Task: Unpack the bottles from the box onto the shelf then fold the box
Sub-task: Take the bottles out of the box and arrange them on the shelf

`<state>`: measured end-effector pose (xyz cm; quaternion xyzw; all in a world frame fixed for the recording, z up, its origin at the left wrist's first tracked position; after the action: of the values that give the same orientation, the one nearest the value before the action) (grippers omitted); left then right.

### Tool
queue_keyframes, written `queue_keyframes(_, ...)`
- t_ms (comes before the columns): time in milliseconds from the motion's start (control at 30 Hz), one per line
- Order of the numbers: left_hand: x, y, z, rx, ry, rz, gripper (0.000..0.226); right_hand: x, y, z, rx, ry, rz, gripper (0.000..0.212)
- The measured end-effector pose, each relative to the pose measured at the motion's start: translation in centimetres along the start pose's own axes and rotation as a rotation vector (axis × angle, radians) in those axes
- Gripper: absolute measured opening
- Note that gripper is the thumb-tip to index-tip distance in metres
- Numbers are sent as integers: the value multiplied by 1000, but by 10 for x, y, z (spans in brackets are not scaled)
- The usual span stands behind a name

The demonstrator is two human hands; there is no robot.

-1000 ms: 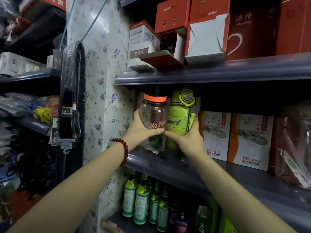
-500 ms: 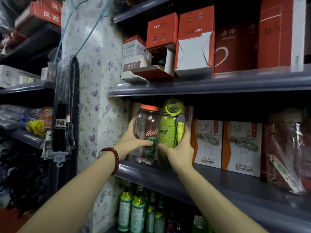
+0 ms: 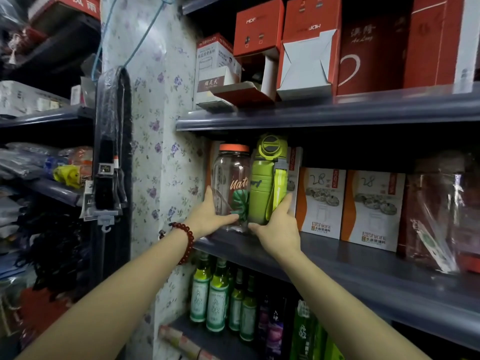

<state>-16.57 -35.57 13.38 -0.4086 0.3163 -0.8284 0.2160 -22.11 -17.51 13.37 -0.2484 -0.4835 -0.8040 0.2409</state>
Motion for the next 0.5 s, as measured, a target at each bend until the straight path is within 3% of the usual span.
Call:
queue_keyframes(200,-30,-4,11,231,-45,-121,77,-25,5,15,-302,42,98,90)
queue_keyframes(333,-52,-10,22,340,-45,-173,64,-46,15,23,-376,44,208,55)
queue_keyframes(500,-84,-7,49,379,-37,-213,43,-68,29,19,-291,103,362,33)
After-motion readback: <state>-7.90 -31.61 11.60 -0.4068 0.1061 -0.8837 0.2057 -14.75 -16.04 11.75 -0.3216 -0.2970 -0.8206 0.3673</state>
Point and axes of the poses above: each hand's wrist, its own x-axis towards the middle knuckle, its own z-axis out of the back of the hand, y = z × x, the point moved 2 cm from there along x, towards the middle knuckle, and after that the axes turned 14 degrees about -y, right-handed, at the moved point
